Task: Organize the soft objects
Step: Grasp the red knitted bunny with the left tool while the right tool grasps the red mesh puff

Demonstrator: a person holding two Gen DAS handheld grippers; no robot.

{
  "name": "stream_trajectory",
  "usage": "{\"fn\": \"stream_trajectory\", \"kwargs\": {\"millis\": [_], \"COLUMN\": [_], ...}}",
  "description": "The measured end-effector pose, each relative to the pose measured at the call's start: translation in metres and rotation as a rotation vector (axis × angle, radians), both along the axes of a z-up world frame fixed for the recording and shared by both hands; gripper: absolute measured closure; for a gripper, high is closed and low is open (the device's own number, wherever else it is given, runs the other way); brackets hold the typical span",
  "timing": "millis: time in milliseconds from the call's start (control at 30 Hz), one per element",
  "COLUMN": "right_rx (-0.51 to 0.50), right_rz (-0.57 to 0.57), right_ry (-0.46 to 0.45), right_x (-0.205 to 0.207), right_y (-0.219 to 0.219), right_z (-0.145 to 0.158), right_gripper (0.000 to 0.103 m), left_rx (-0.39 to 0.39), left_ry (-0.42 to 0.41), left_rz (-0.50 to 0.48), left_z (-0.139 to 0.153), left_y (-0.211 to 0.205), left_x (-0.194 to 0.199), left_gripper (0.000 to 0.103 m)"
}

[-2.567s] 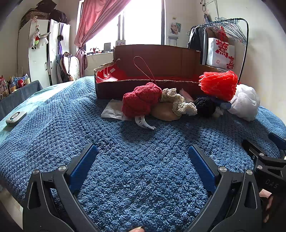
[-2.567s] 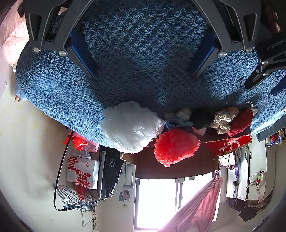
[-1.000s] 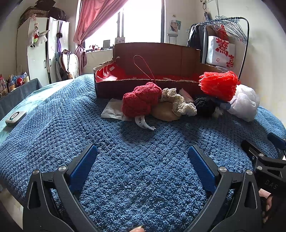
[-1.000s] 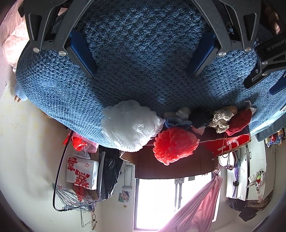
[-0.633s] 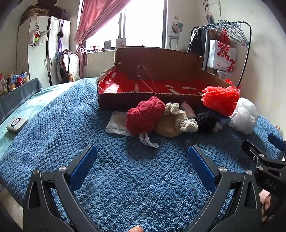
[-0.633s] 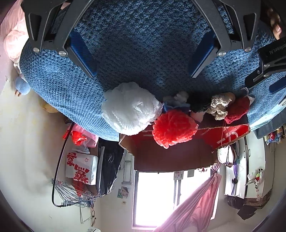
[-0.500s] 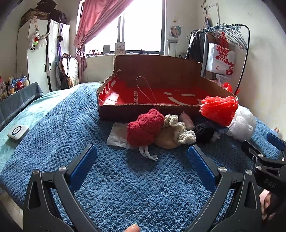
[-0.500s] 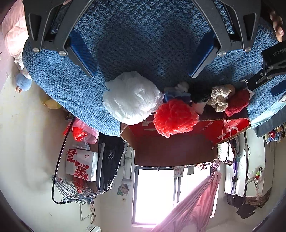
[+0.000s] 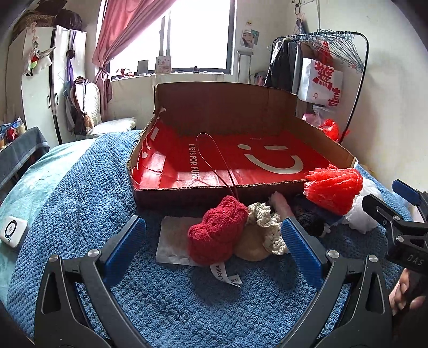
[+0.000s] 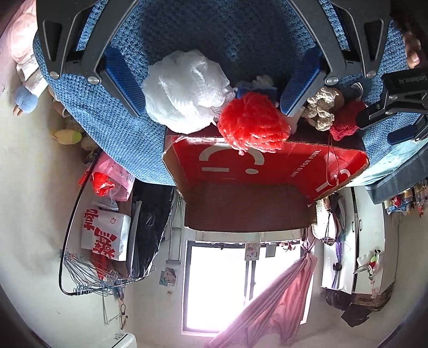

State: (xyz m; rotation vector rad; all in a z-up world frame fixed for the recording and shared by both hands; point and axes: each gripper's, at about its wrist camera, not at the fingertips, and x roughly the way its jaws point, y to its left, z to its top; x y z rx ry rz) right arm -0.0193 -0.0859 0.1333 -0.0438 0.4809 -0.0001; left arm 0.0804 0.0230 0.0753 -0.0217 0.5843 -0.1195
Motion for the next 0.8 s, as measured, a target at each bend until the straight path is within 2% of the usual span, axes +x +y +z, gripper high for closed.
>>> {"fn": "stream_trajectory", "kwargs": {"millis": [167,367,533,600,633,667,700,733,800], "right_rx": [-0.004,0.013,0.013,0.016,0.017,0.02,0.025,0.031,0.047], "right_rz": [0.07,0.169,0.226,0.243,0.249,0.257,0.265,0.275,0.297], "right_ry": [0.026,0.093,0.153,0.178,0.19,0.205,0.219,0.239,0.278], "right_x": [0.018,0.046,0.066,0.072,0.075,0.077,0.079,0.082,0.087], "right_y": [0.007,0.015,0.02,0.02,0.021,0.021,0.021,0.021,0.02], "right_z": [0.004,0.003,-0.002,-0.004,-0.006,-0.009,-0.011,-0.014,-0.021], "right_gripper": [0.0,0.0,0.0,0.001,0.008,0.02,0.025,0.037,0.041], "left_rx": [0.005,0.059,0.095,0.103,0.104,0.1,0.089,0.079,0.065], "left_ry": [0.05,0.08,0.109,0.133,0.148,0.166,0.195,0.214,0.221], "left_rz": [-0.046,-0.123,-0.182,-0.198,-0.209,-0.223,-0.242,-0.252,-0.258], "left_z": [-0.003,-0.006,-0.013,-0.018,-0.02,-0.023,-0.028,-0.03,-0.032], "left_y": [0.007,0.006,-0.001,-0.004,-0.005,-0.005,-0.006,-0.006,-0.005], "left_x": [0.016,0.028,0.034,0.038,0.04,0.043,0.045,0.047,0.046], "left_gripper": [0.0,0.004,0.016,0.025,0.031,0.043,0.054,0.058,0.059]}}
